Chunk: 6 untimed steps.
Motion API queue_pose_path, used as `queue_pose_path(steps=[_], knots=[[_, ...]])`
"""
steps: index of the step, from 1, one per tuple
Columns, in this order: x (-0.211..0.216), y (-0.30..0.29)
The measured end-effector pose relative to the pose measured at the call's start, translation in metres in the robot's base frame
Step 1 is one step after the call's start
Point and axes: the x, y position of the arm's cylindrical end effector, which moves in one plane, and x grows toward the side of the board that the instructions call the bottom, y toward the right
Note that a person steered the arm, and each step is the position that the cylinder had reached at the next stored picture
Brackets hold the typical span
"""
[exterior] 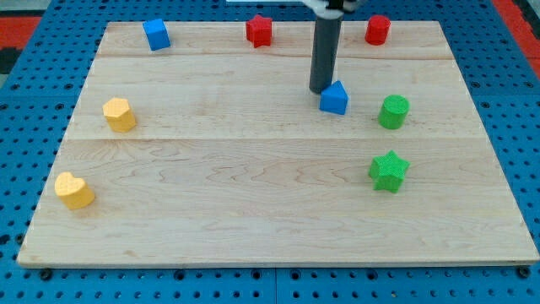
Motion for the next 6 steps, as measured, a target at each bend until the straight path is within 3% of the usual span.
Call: queue_pose_path(steps=[1,3,4,5,6], knots=[[0.025,-0.012],[-0.07,0.0],[-0.02,0.076],[0.035,0.06],[0.027,0.019]])
